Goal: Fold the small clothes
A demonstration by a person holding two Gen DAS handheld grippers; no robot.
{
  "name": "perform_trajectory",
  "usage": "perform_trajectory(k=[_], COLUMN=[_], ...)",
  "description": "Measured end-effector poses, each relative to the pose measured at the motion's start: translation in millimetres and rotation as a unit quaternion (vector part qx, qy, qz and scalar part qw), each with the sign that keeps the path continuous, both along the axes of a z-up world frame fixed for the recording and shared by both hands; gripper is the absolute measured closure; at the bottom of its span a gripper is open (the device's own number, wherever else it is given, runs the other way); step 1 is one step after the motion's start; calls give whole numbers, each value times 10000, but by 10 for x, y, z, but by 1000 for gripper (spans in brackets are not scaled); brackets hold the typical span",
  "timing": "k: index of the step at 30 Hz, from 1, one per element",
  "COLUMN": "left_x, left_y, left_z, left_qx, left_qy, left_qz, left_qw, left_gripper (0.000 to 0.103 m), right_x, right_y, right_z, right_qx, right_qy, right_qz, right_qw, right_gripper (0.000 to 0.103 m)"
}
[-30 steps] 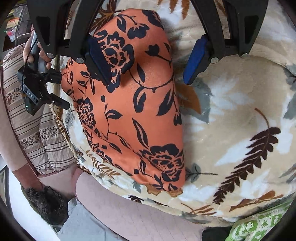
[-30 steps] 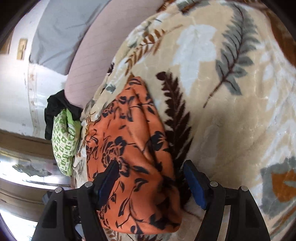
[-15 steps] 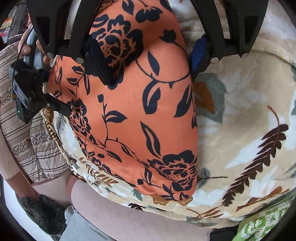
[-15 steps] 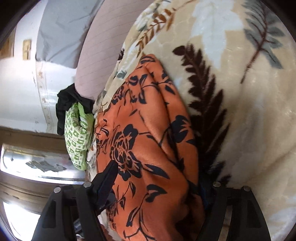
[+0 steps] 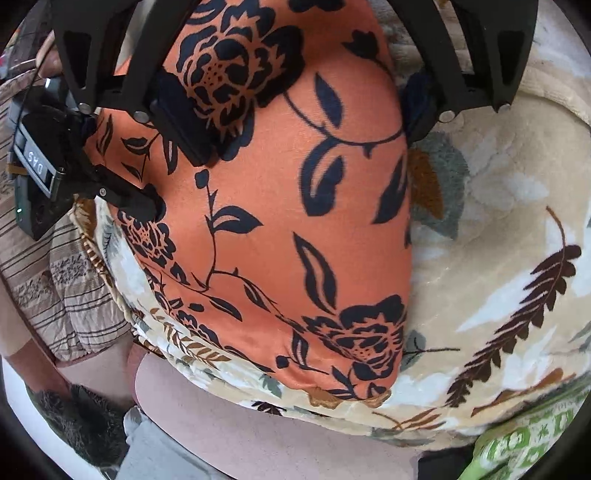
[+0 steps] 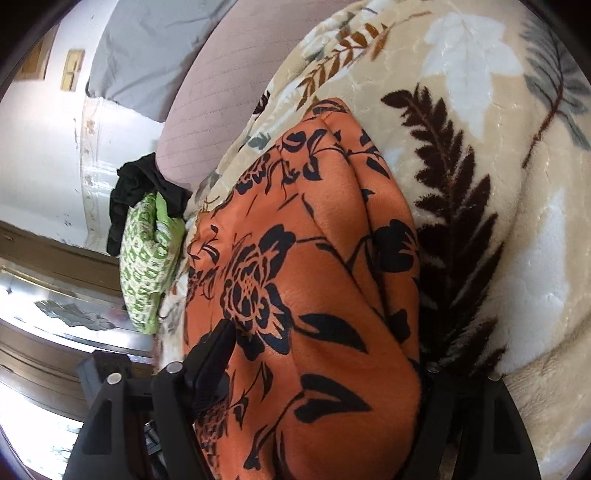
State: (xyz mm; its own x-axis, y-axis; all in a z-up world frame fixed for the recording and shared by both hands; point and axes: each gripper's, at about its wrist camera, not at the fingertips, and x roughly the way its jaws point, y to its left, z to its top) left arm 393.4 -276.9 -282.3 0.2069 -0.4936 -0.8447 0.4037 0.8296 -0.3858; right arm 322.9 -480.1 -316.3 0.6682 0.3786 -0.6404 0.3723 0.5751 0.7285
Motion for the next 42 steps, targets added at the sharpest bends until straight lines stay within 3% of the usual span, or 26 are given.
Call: perform_trajectory(k=[5, 9, 17, 21, 25, 27, 31, 37, 42], left_x=[-1, 1, 122, 89, 33, 36, 48, -6, -57], left_y=[-2, 44, 191, 175, 152, 174, 238, 255, 282], left_z=[2, 30, -18, 11, 68, 136, 197, 220, 382], left_qx=[-145, -286, -908, -878, -674, -659, -760, -687, -743], left_qy=[-43, -100, 367, 257, 7, -135, -222, -362, -526], left_qz=[-44, -14, 284, 205, 196, 226, 223, 197, 227], left_qw=[9999, 9995, 9948, 9956, 9975, 9975, 9966, 9968, 9956], left_gripper=[7, 14, 14, 14, 28, 55, 62, 65, 65], right_x=[-20, -43, -54, -33, -33, -35, -39, -33, -80], right_y=[11, -19, -55, 13, 39, 57, 127, 301, 283], right_z=[16, 9, -13, 9, 30, 63, 233, 449, 521], right_qx=[-156, -64, 86, -141, -204, -259, -504, -1039, -965], right_qy=[-69, -117, -145, -168, -256, -313, -571, -717, -782], right_qz=[-86, -157, -204, -215, -154, -114, -45, 157, 83], right_qw=[9998, 9998, 9997, 9995, 9993, 9991, 9971, 9919, 9922], right_gripper=[26, 39, 35, 30, 33, 40, 53, 56, 58])
